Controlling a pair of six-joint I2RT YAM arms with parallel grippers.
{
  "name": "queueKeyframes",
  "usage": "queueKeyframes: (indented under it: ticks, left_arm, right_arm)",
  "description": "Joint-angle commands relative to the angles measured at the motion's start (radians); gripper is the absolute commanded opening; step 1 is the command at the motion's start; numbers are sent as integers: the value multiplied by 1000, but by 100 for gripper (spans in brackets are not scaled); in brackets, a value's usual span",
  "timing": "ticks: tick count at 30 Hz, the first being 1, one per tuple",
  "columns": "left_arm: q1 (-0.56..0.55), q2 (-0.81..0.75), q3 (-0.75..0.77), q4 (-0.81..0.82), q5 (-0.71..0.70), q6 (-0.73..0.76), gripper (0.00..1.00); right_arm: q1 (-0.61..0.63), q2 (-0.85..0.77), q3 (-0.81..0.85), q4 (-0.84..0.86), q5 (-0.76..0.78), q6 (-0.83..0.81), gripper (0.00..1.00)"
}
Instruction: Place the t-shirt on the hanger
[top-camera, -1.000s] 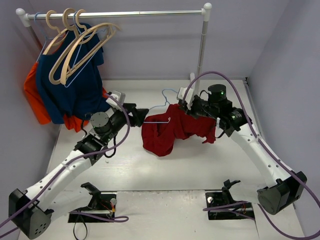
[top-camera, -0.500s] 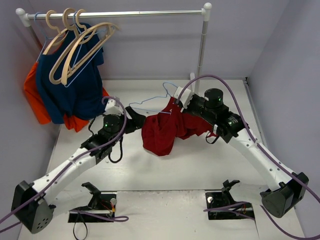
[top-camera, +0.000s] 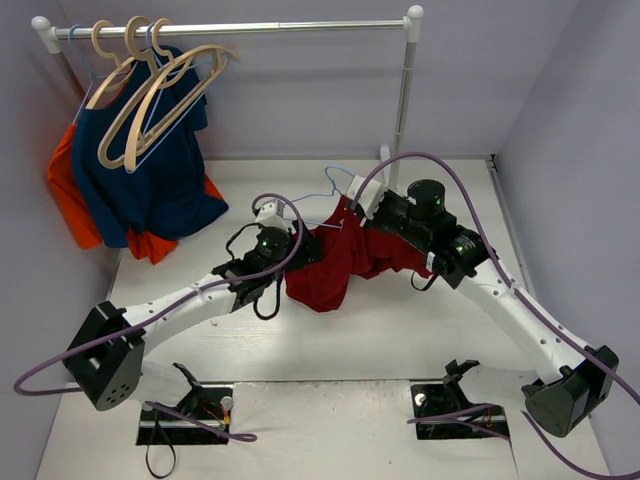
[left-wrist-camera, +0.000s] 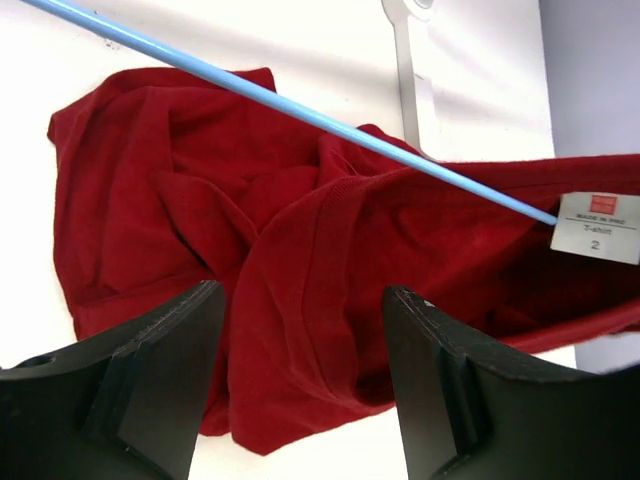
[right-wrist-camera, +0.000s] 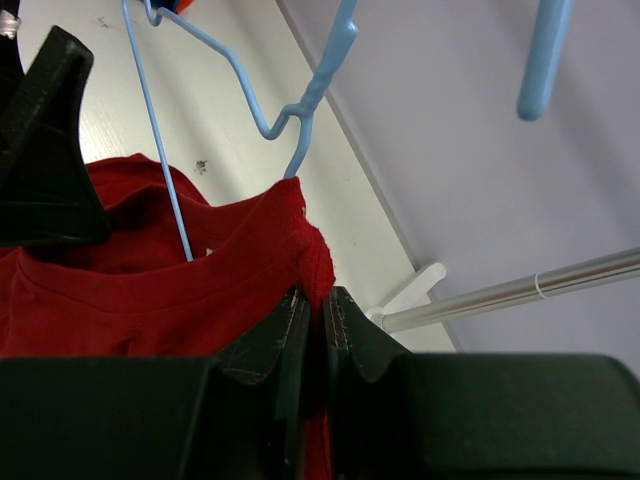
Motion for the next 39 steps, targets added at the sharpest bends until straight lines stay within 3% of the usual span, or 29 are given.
queueKeyframes:
  ticks: [1, 4, 6, 7, 14, 22, 28, 39]
  left_arm:
    - [-24, 8, 78, 89, -43, -5, 64]
    - [-35, 36, 100, 66, -80, 10, 61]
    - [-35, 50, 110, 62, -86, 18, 50]
    - [-37, 62, 117, 58, -87, 19, 38]
    - [-37, 114, 127, 57, -64, 6, 0]
    - [8, 41, 116, -27, -138, 84, 0]
    - [176, -25, 127, -90, -49, 139, 0]
    - [328, -25, 346, -316, 51, 332, 0]
  right_arm:
    - [6, -48, 3, 110, 23, -3, 0]
    - [6, -49, 5, 107, 17, 2, 0]
    - [6, -51, 2, 106, 9, 8, 0]
    - [7, -51, 2, 104, 8, 9, 0]
    - [7, -69, -3, 97, 28, 16, 0]
    - [12, -91, 11, 43, 57, 39, 0]
    - [69, -91, 12, -12, 138, 63, 0]
    - [86, -106, 2, -34, 222, 54, 0]
